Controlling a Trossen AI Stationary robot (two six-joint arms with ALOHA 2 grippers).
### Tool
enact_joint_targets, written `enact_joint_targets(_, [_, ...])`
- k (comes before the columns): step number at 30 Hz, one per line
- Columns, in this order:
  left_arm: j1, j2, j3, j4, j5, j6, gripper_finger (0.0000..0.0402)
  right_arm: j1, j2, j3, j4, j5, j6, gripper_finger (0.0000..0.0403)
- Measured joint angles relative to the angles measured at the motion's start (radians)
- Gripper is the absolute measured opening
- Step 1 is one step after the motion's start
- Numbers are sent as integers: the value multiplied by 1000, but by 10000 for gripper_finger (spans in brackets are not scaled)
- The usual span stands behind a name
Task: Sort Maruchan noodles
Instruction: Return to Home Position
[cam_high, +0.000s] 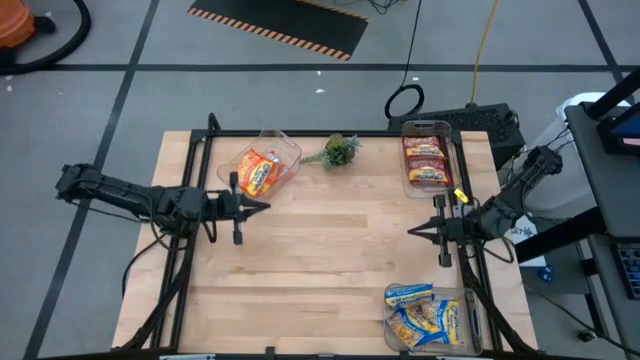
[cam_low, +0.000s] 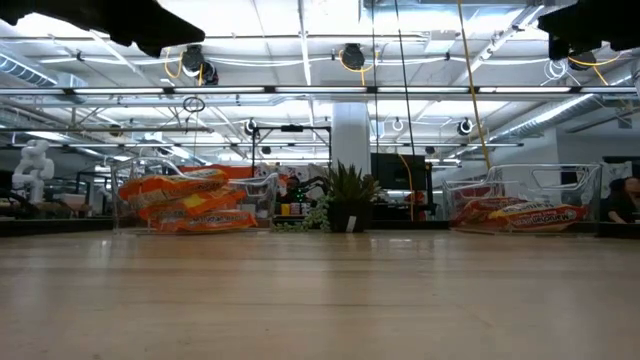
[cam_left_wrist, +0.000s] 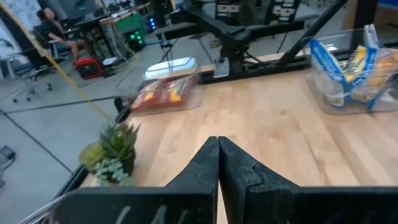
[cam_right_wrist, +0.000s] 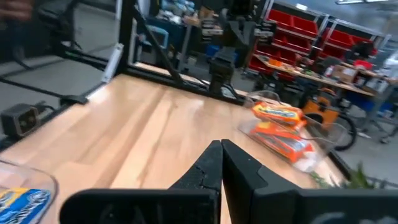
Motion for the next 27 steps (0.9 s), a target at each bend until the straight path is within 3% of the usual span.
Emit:
enact_joint_targets(9, [54, -72, 0, -66, 80, -19, 4, -93, -114, -124, 67, -147, 9, 0])
enact_joint_targets(19, [69, -71, -3, -62, 93, -10, 4, -198, -120, -197, 187, -351, -15, 0])
enact_joint_targets(27, [84, -92, -119, 31, 93, -1, 4, -287, -120, -261, 276, -450, -9, 0])
